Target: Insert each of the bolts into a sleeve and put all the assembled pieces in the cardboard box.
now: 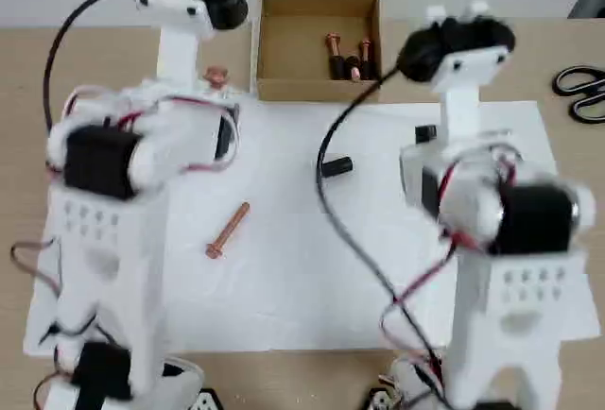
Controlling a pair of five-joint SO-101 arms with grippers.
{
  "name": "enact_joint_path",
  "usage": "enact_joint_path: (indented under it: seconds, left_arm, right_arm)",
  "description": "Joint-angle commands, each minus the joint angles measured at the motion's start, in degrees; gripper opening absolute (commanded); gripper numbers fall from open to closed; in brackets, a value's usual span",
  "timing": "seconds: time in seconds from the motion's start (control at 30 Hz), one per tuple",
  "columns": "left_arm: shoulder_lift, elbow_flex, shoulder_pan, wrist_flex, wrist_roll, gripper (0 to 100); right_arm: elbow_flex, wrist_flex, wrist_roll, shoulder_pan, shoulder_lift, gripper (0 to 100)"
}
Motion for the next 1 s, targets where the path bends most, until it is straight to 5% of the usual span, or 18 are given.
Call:
enact_joint_path:
  seconds: [0.0, 0.27, 0.57, 0.97]
  left_arm:
    - [-10.29, 5.14, 1.58, -1.58, 2.81, 1]
    - [-22.86, 29.05, 1.67, -20.13, 7.91, 1]
    - [-31.38, 51.56, 1.67, -44.40, 13.19, 1]
    - [-33.23, 60.18, 8.88, -53.71, 19.43, 1]
  right_arm:
    - [8.70, 0.13, 0.62, -2.42, -8.92, 0.4]
    - [32.44, -12.62, 0.62, -3.65, -24.22, 0.4]
    - [65.85, -50.68, 0.62, -3.74, -36.35, 0.4]
    - [99.52, -82.51, 0.26, -11.74, -45.49, 0.6]
